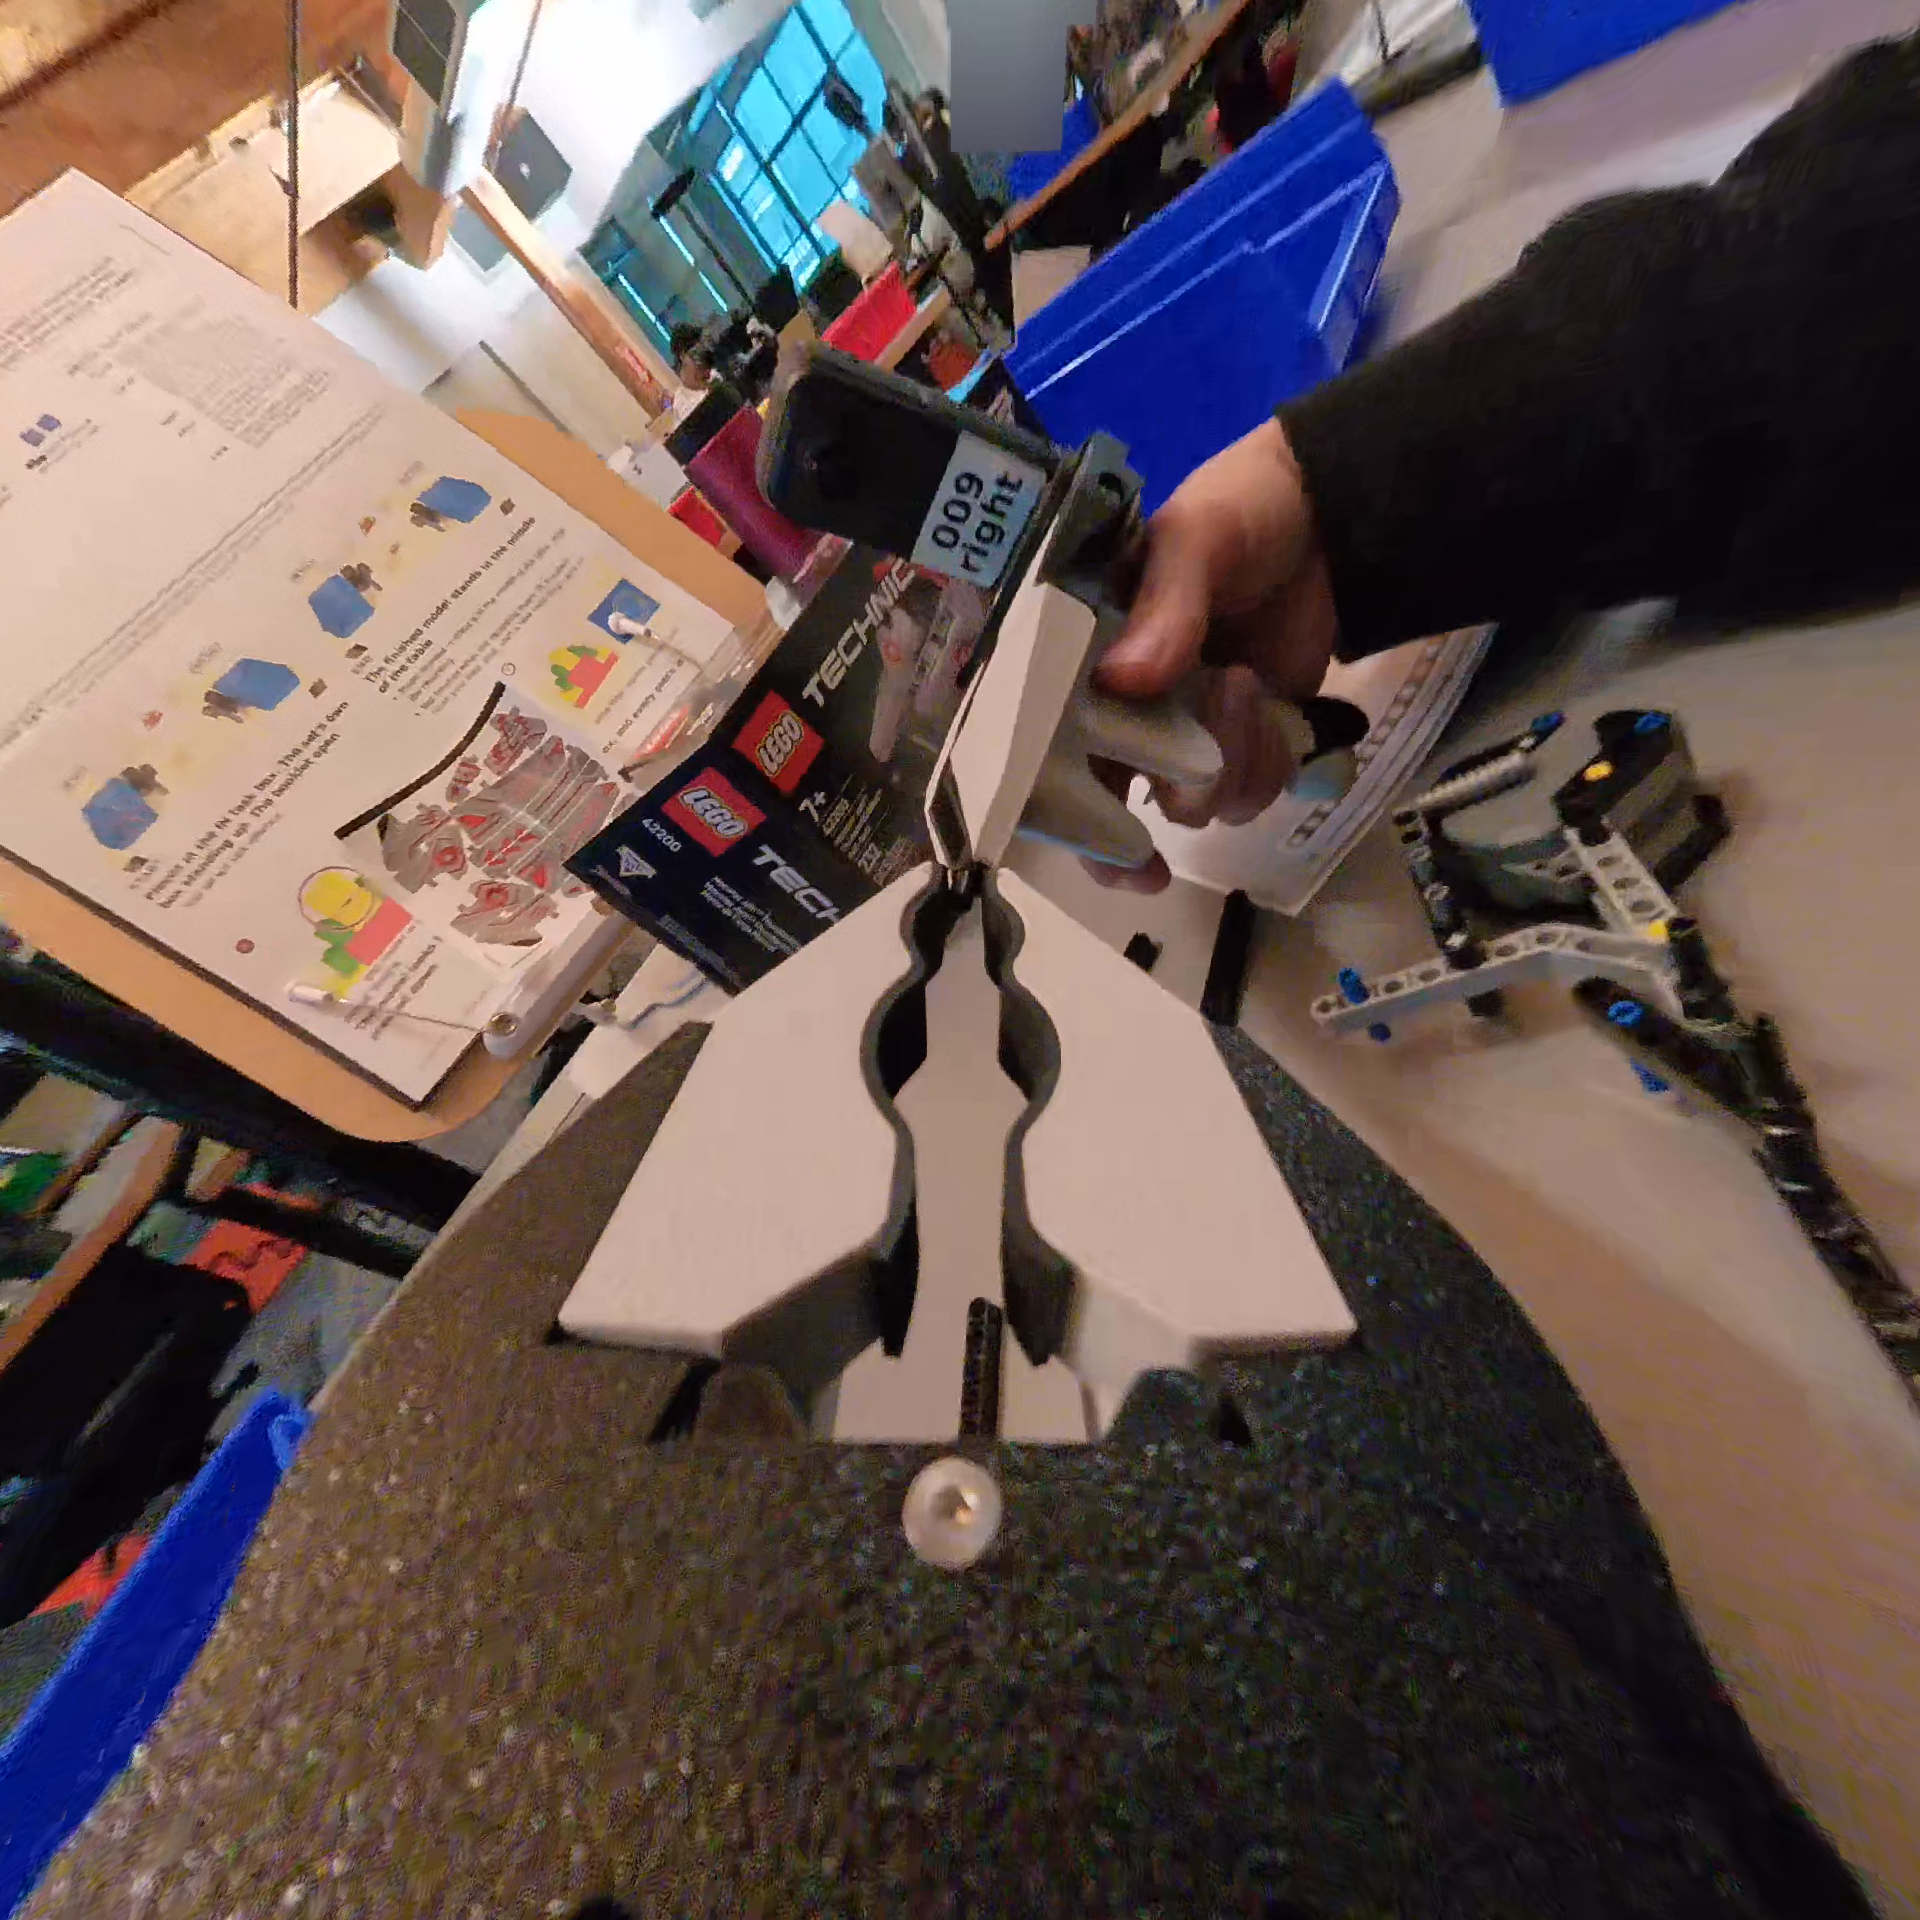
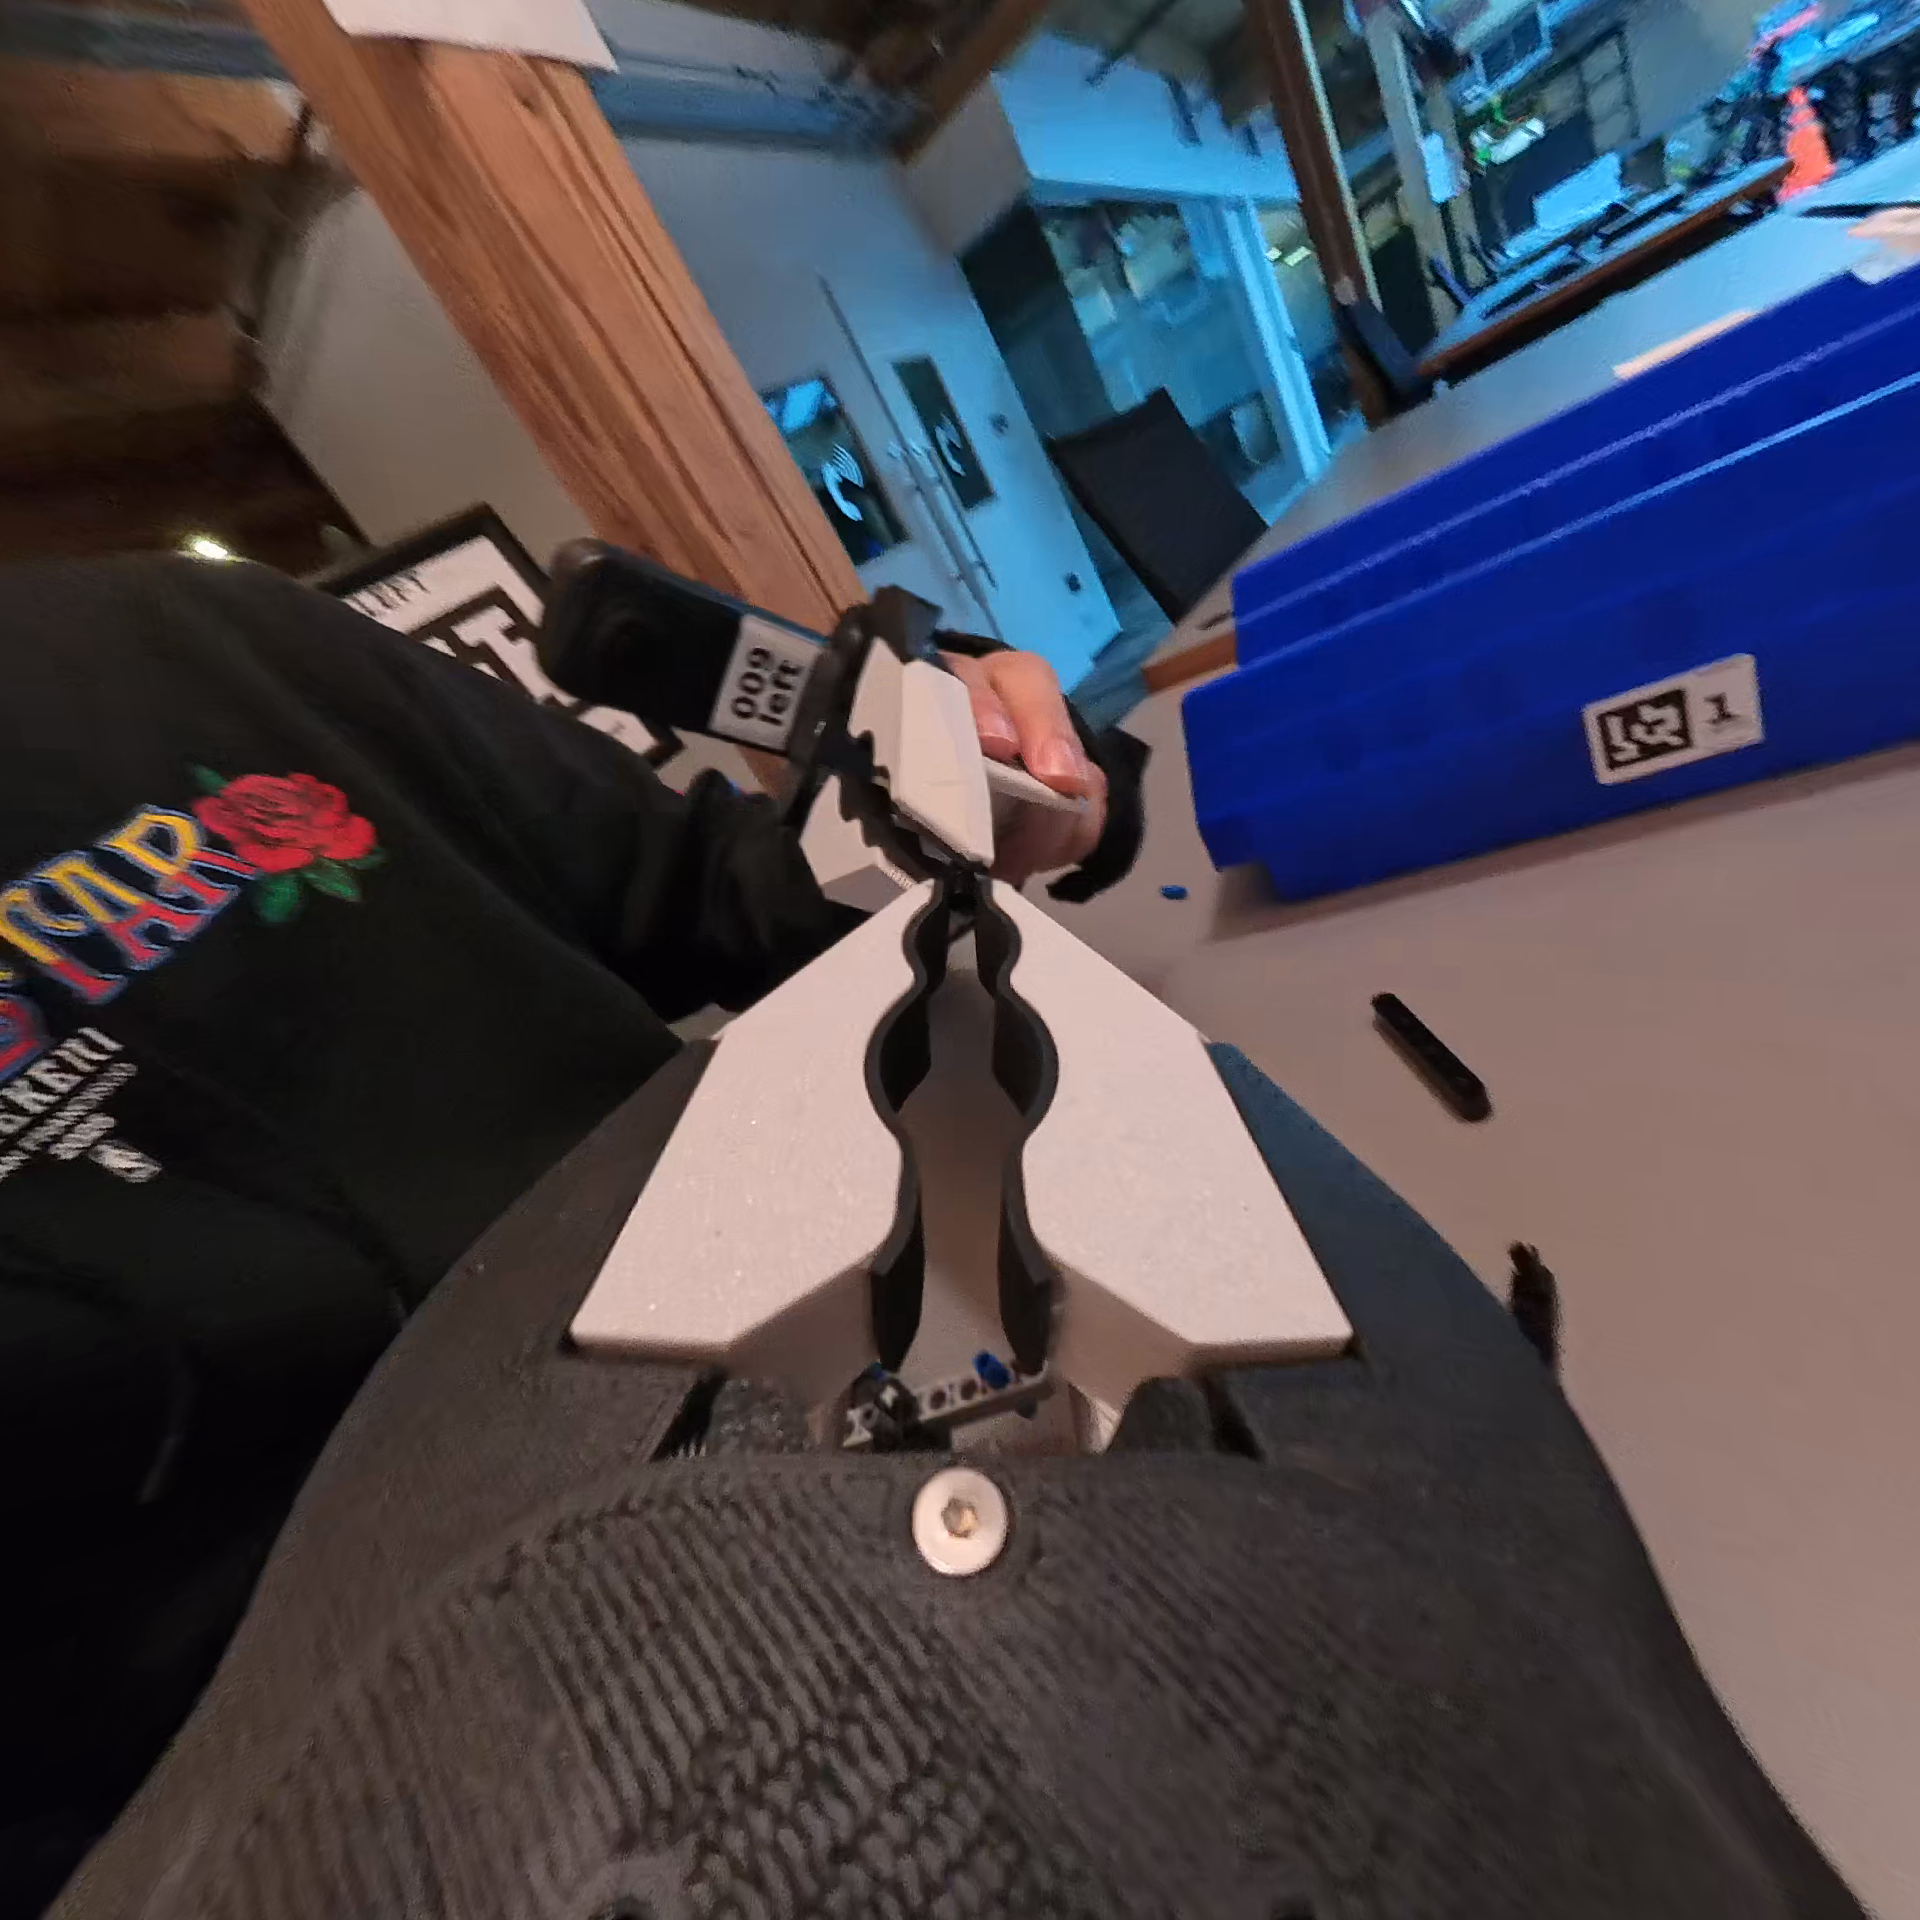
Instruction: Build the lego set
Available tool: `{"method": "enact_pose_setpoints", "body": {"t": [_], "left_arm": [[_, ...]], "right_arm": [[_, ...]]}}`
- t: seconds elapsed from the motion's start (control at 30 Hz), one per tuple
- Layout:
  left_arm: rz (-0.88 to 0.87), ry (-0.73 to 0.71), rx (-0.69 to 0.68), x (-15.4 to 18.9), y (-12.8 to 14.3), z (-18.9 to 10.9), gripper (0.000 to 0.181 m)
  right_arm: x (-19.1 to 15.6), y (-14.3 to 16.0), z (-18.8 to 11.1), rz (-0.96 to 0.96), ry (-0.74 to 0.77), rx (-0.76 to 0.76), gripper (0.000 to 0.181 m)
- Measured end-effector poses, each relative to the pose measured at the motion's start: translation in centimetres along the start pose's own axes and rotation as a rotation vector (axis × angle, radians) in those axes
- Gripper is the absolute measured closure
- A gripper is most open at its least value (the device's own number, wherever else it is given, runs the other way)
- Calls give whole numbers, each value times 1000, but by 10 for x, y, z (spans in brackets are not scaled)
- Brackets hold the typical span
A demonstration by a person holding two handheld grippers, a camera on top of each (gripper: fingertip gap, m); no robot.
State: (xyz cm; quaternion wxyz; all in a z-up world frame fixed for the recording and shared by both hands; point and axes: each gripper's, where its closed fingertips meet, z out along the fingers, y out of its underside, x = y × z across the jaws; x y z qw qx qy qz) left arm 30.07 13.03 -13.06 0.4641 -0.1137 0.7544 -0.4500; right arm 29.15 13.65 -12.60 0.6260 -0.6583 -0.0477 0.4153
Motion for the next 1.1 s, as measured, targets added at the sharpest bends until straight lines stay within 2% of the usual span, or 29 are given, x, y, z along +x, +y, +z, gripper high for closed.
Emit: {"method": "enact_pose_setpoints", "body": {"t": [0.1, 0.17, 0.37, 0.43, 0.5, 0.6, 0.67, 0.8, 0.97, 1.1], "left_arm": [[-64, 31, 67, -1, -10, -5, 178], [-47, 30, 81, -1, -14, -7, 178], [-3, 47, 25, 0, -14, -6, 179], [-4, 45, -40, -3, -7, -5, 178], [-13, 40, -84, -8, -4, -6, 178], [-78, 67, -212, -11, 12, -5, 178], [-142, 115, -318, -8, 28, -4, 178], [-206, 178, -410, -1, 46, 0, 178], [-194, 209, -455, 6, 57, 5, 178], [-188, 223, -473, 9, 61, 7, 178]], "right_arm": [[-10, -5, 3, 2, -59, 31, 179], [-13, -6, 4, 8, -77, 35, 179], [-13, -6, 3, 0, -76, 35, 179], [-3, -3, 0, -66, 38, -32, 179], [11, 2, -14, -180, 210, -159, 171], [18, -2, -53, -381, 463, -345, 160], [19, -13, -84, -494, 629, -409, 157], [19, -26, -136, -557, 876, -490, 155], [18, -35, -163, -549, 980, -457, 151], [20, -36, -162, -554, 986, -454, 148]]}}
